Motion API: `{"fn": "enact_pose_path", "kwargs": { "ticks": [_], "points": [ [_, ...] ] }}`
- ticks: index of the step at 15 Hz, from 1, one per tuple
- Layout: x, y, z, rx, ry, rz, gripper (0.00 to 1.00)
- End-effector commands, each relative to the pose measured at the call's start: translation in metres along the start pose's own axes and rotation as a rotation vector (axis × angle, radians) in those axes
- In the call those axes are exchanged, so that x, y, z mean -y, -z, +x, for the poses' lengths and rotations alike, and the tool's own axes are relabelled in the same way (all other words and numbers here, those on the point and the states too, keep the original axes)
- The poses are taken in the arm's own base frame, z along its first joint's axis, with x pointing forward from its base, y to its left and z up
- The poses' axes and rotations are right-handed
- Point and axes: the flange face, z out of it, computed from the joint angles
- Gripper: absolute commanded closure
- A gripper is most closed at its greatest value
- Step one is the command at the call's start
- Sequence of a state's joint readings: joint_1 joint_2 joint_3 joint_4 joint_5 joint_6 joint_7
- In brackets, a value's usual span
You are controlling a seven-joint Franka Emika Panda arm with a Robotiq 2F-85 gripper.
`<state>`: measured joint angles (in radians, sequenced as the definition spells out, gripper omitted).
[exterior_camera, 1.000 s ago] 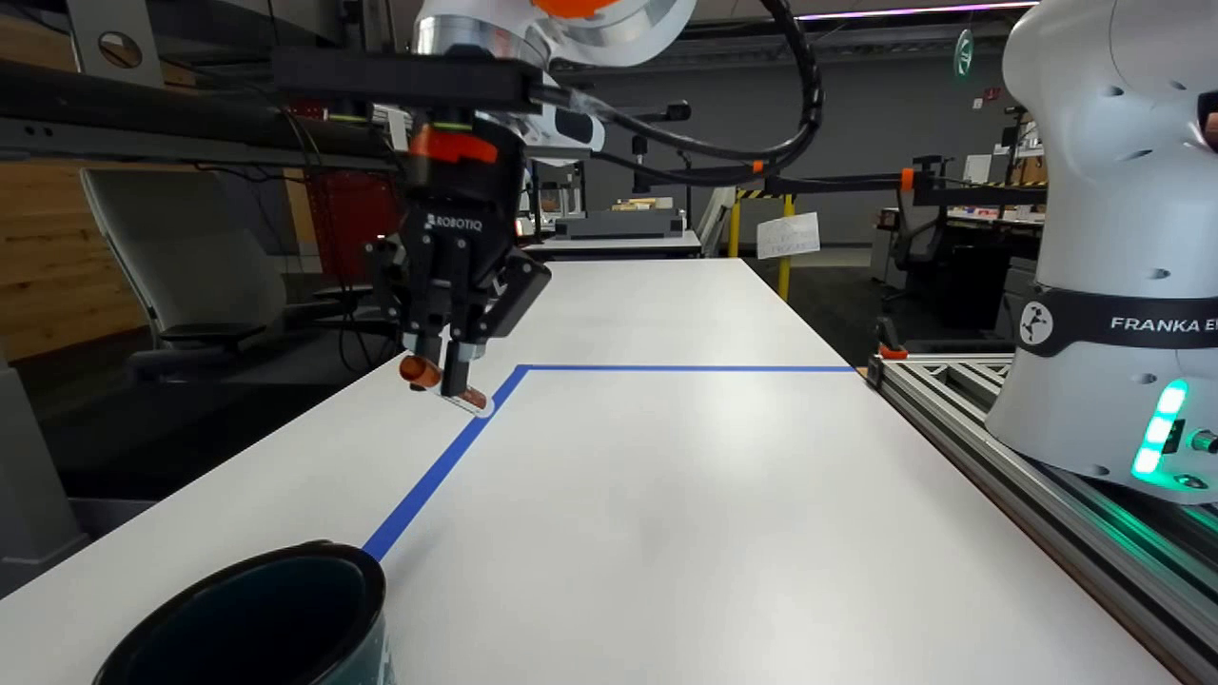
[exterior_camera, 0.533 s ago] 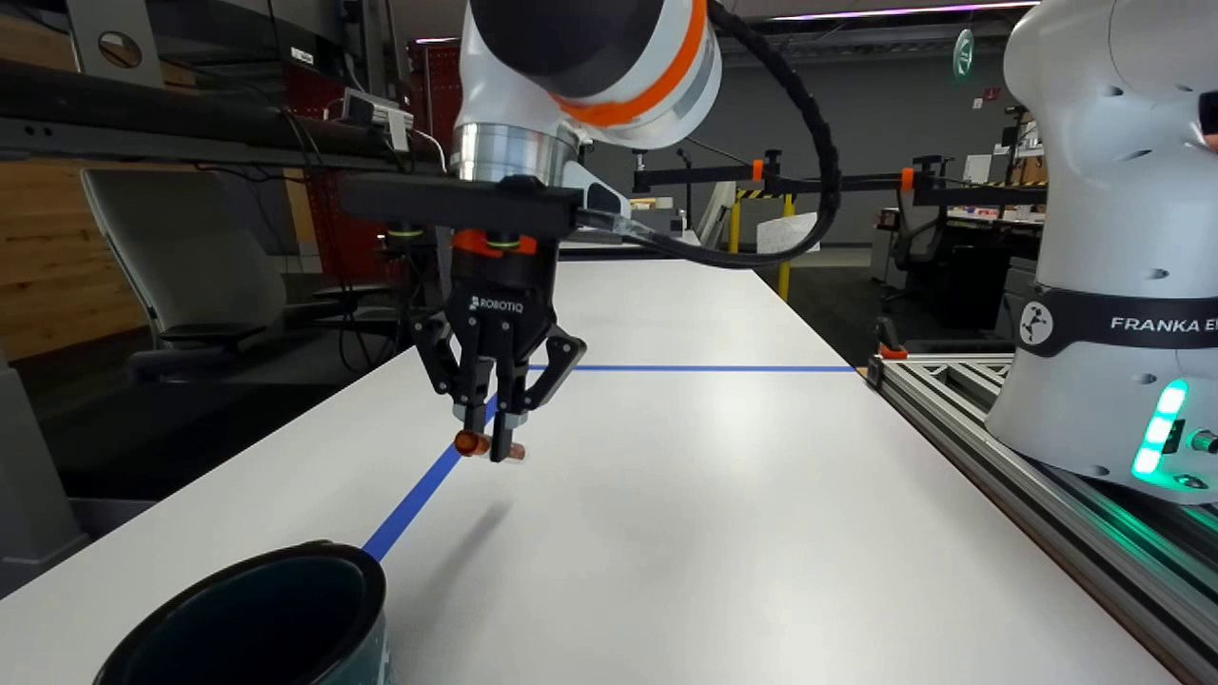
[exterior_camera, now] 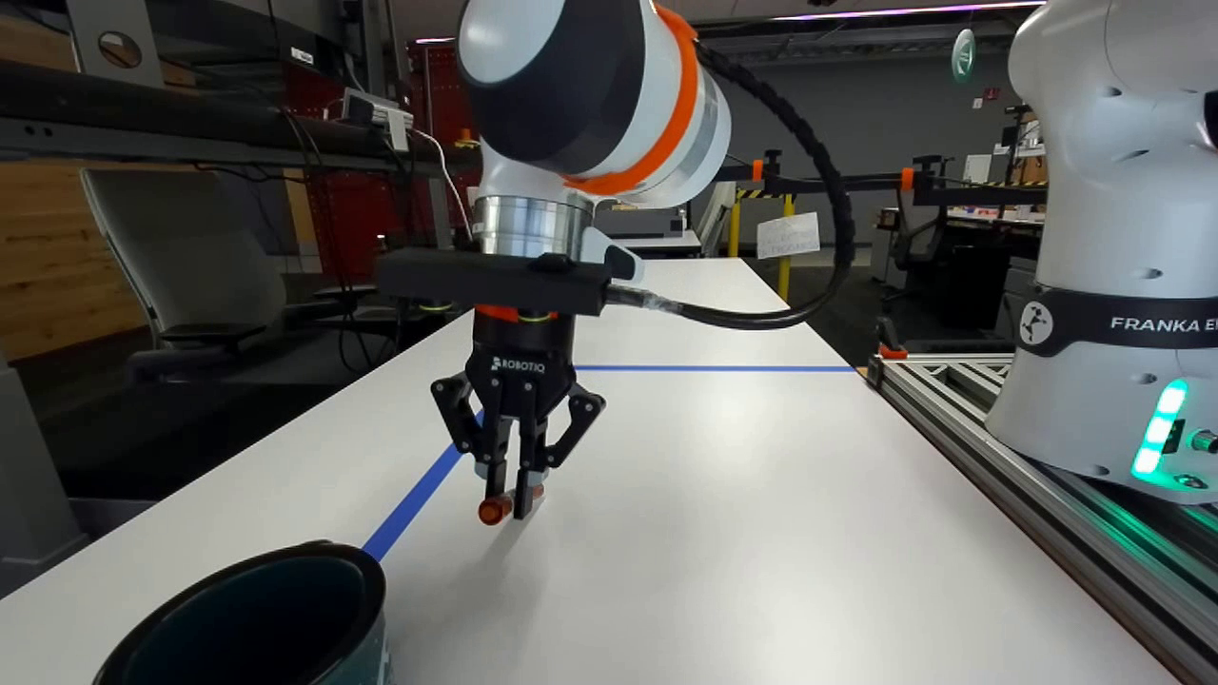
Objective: Move the sharpie to the table
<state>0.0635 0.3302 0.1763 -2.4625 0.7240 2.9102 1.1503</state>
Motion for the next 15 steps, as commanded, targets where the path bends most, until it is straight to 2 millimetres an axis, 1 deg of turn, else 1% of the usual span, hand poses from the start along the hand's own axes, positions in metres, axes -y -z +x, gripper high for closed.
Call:
{"fn": "enact_pose_path", "kwargs": {
  "ticks": [1,6,9,10,11,13,15],
  "points": [
    [0.001,-0.016,-0.001,0.017,0.016,0.015,0.95],
    [0.000,-0.030,-0.003,0.036,0.035,0.010,0.95],
    [-0.003,-0.031,-0.008,0.039,0.049,0.009,0.95],
    [-0.003,-0.030,-0.010,0.044,0.057,0.008,0.55],
    [-0.005,-0.029,-0.012,0.044,0.061,0.000,0.54],
    [-0.005,-0.022,-0.019,0.060,0.068,0.003,0.41],
    [-0.005,-0.014,-0.027,0.061,0.086,0.014,0.25]
  ]
}}
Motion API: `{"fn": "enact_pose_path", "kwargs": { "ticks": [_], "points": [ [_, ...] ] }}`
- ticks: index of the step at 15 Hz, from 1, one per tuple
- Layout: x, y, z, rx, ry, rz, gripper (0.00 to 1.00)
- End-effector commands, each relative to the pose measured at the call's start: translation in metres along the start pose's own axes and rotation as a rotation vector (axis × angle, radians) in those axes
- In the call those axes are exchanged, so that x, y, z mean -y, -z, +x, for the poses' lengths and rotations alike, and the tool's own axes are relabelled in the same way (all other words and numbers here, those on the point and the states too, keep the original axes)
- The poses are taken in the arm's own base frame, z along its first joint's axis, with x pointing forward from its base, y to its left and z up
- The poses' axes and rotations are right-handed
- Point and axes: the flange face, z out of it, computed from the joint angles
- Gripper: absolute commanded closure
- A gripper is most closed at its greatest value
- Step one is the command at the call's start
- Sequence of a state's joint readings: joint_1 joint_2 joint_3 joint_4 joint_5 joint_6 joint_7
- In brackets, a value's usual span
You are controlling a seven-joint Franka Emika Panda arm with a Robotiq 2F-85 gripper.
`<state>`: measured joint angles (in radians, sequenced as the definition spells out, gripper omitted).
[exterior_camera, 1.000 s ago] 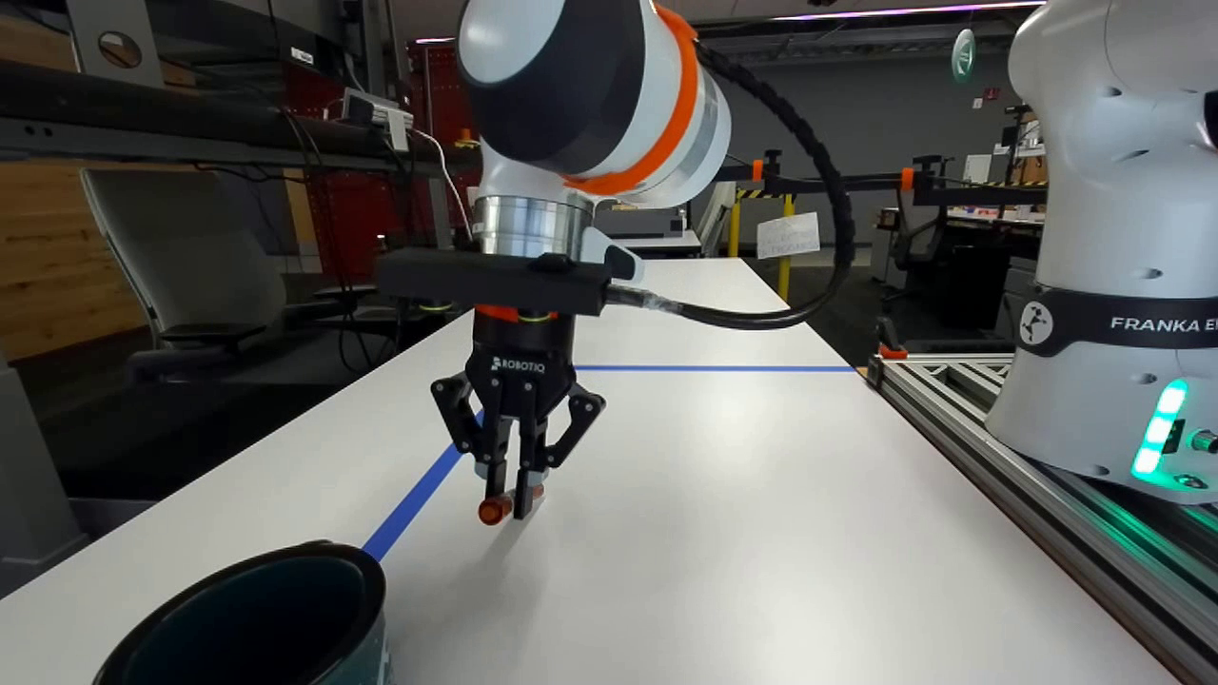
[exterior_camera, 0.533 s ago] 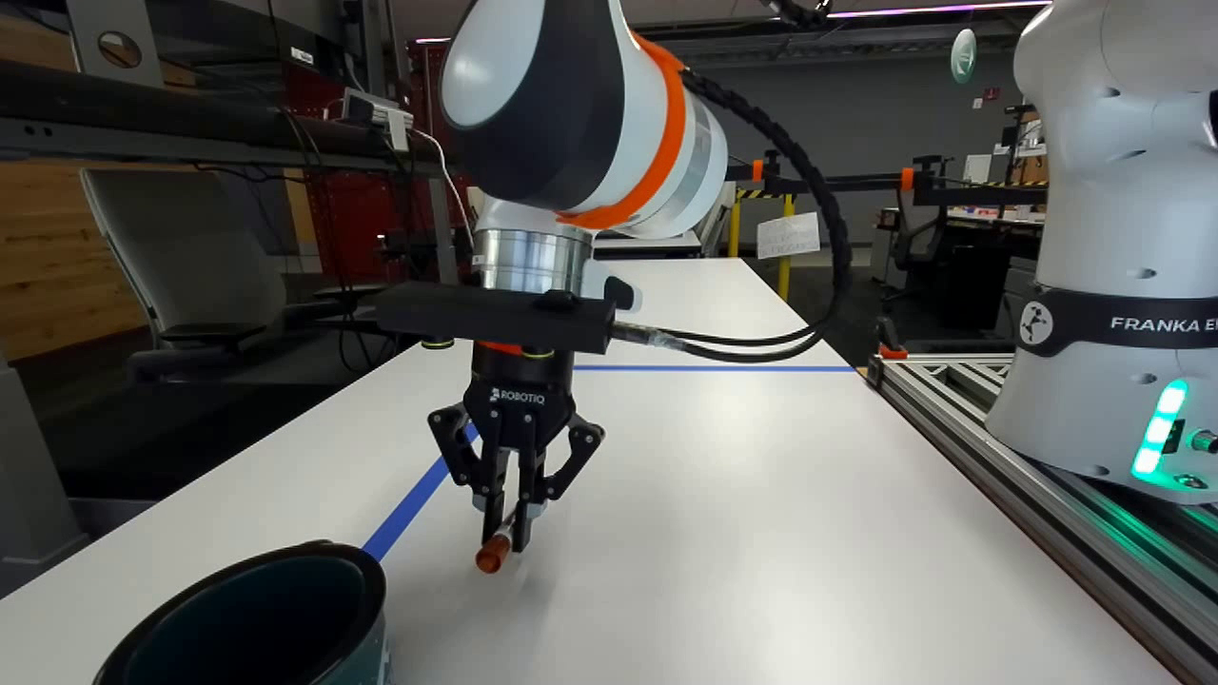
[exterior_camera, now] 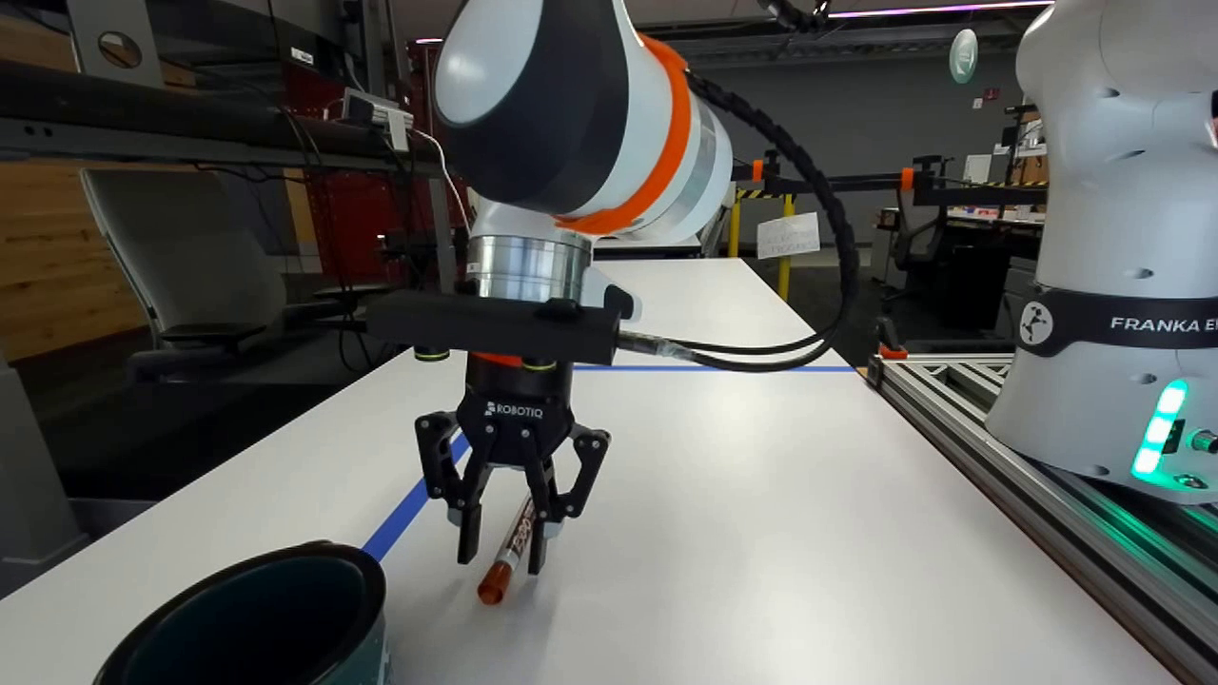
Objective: Move the sharpie to the table
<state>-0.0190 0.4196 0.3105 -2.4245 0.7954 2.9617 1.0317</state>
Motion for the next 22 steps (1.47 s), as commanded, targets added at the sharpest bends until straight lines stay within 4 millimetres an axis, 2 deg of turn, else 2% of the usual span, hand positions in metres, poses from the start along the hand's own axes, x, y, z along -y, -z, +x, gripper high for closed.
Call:
{"fn": "enact_pose_path", "kwargs": {
  "ticks": [1,3,4,7,10,15,19,21,22],
  "points": [
    [0.002,0.018,-0.015,0.019,0.028,0.028,0.18],
    [0.004,0.031,-0.023,0.013,0.044,0.047,0.03],
    [0.006,0.038,-0.027,0.016,0.051,0.060,0.00],
    [0.012,0.063,-0.031,-0.008,0.069,0.098,0.00],
    [0.011,0.083,-0.025,-0.051,0.101,0.094,0.00],
    [0.017,0.113,-0.018,-0.101,0.267,-0.035,0.00],
    [0.027,0.145,-0.033,-0.097,0.387,-0.035,0.00],
    [0.028,0.153,-0.035,-0.101,0.393,0.018,0.00],
    [0.032,0.140,-0.031,-0.092,0.366,-0.009,0.00]
  ]
}}
